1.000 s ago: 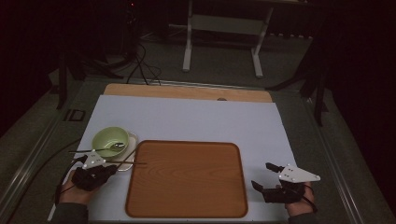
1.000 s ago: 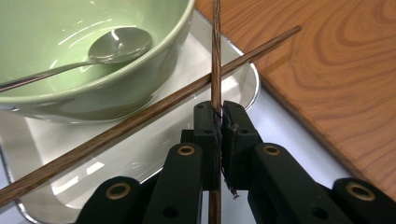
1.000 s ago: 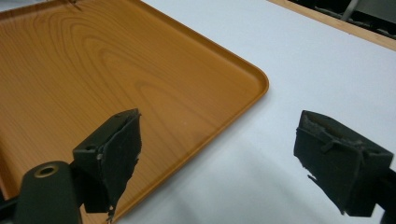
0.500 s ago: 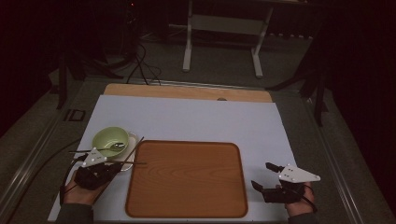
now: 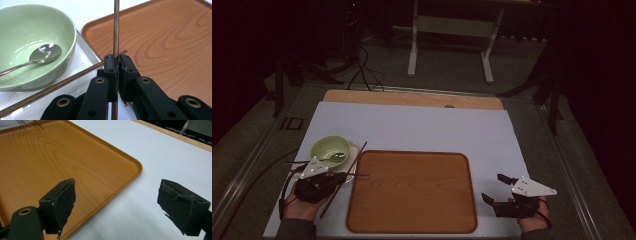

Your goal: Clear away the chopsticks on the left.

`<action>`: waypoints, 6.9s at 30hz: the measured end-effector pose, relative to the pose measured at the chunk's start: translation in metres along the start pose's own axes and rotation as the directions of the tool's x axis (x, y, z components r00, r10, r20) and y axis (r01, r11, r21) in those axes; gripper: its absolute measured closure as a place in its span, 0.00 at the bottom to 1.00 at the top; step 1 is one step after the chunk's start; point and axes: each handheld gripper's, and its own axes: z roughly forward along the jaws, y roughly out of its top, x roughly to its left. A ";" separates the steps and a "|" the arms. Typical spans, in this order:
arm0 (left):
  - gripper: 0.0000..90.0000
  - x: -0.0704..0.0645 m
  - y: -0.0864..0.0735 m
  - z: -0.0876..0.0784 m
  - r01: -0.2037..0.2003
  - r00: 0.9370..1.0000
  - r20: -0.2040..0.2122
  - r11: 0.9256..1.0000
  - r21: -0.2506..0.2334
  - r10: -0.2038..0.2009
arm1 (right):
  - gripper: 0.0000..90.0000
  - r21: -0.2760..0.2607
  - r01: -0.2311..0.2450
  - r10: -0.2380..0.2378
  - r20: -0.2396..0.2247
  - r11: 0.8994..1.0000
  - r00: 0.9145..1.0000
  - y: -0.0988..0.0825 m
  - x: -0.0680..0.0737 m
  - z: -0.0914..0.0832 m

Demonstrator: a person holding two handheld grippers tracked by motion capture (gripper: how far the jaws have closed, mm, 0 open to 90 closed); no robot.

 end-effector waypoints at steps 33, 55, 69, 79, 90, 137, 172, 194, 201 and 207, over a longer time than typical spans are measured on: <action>0.96 -0.030 0.037 -0.003 0.008 0.998 0.056 0.997 -0.079 -0.003 | 0.16 -0.012 -0.004 0.004 0.002 1.000 1.000 0.000 0.000 -0.001; 0.96 -0.048 0.031 0.019 0.145 0.988 0.075 0.984 -0.105 -0.138 | 0.16 -0.019 -0.001 0.000 -0.001 1.000 1.000 0.001 0.001 -0.001; 0.96 -0.051 0.015 0.037 0.244 0.969 0.062 0.965 -0.094 -0.239 | 0.16 -0.019 0.000 0.000 -0.006 1.000 1.000 0.002 0.002 0.000; 0.96 -0.048 0.004 0.049 0.276 0.961 0.038 0.959 -0.058 -0.274 | 0.16 -0.017 0.001 -0.001 -0.008 1.000 1.000 0.002 0.002 0.001; 0.96 -0.048 -0.003 0.061 0.263 0.964 -0.030 0.965 -0.008 -0.263 | 0.16 -0.015 0.001 -0.001 -0.013 1.000 1.000 0.002 0.002 0.001; 0.90 -0.049 -0.019 0.057 0.256 0.951 -0.192 0.966 0.050 -0.242 | 0.16 -0.019 0.005 -0.006 -0.015 1.000 1.000 0.003 0.002 0.001; 0.58 -0.033 0.004 0.021 0.218 0.971 -0.098 0.976 -0.007 -0.218 | 0.16 -0.022 0.005 -0.005 -0.010 1.000 1.000 0.003 0.002 0.000; 0.41 -0.005 -0.001 0.002 0.028 0.996 -0.085 0.999 0.020 -0.026 | 0.16 -0.023 0.003 -0.003 -0.009 1.000 1.000 0.003 0.001 -0.001; 0.39 0.007 -0.010 -0.002 0.035 0.993 -0.117 0.999 0.036 -0.031 | 0.16 -0.025 0.001 -0.002 -0.008 1.000 1.000 0.002 0.000 -0.002; 0.34 0.016 -0.017 -0.007 0.044 0.989 -0.145 0.999 0.030 -0.039 | 0.16 -0.023 0.003 -0.003 -0.008 1.000 1.000 0.002 0.000 -0.002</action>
